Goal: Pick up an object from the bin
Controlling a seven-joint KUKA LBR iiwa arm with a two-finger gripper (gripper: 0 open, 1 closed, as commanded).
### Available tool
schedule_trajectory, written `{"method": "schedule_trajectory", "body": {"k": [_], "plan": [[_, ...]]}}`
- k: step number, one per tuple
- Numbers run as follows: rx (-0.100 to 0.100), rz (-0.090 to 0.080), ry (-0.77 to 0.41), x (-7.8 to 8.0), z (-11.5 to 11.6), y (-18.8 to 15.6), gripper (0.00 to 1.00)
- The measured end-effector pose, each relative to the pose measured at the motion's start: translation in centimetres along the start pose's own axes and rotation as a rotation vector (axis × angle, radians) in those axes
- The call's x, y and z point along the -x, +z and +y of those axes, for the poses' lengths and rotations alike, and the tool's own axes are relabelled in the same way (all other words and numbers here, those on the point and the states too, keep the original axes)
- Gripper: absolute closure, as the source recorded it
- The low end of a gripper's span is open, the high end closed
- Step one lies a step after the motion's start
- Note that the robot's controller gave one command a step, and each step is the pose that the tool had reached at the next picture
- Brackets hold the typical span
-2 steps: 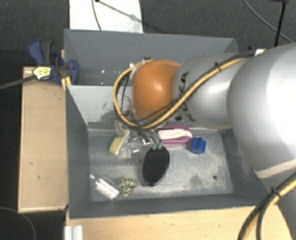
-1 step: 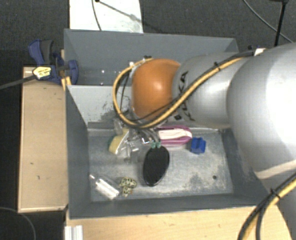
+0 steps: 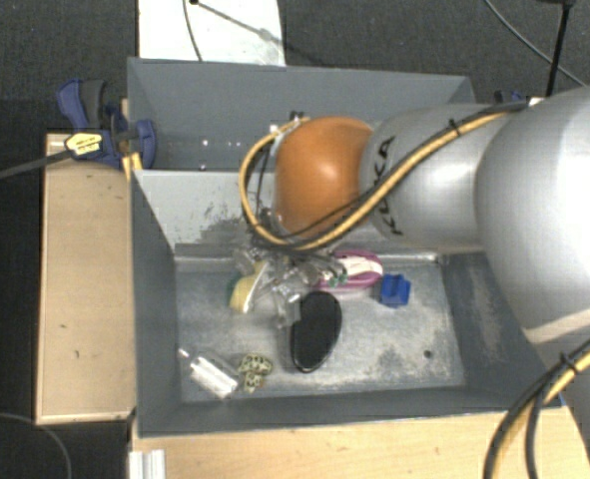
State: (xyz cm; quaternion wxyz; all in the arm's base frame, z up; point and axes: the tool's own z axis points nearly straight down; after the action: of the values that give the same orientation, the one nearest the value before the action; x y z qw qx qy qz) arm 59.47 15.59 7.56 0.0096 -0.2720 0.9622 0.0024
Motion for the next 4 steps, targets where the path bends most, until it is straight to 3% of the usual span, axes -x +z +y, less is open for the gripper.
{"method": "schedule_trajectory", "body": {"k": [1, 2, 3, 4], "plan": [[0.001, -0.008, 0.007, 0.3, 0.1, -0.3, 0.00], [0.002, -0.005, 0.010, 0.1, 0.1, -0.1, 1.00], [0.002, 0.014, 0.015, 0.3, 0.1, -1.3, 1.00], [-0.001, 0.011, 0.021, 0.6, 0.0, -7.1, 1.00]]}}
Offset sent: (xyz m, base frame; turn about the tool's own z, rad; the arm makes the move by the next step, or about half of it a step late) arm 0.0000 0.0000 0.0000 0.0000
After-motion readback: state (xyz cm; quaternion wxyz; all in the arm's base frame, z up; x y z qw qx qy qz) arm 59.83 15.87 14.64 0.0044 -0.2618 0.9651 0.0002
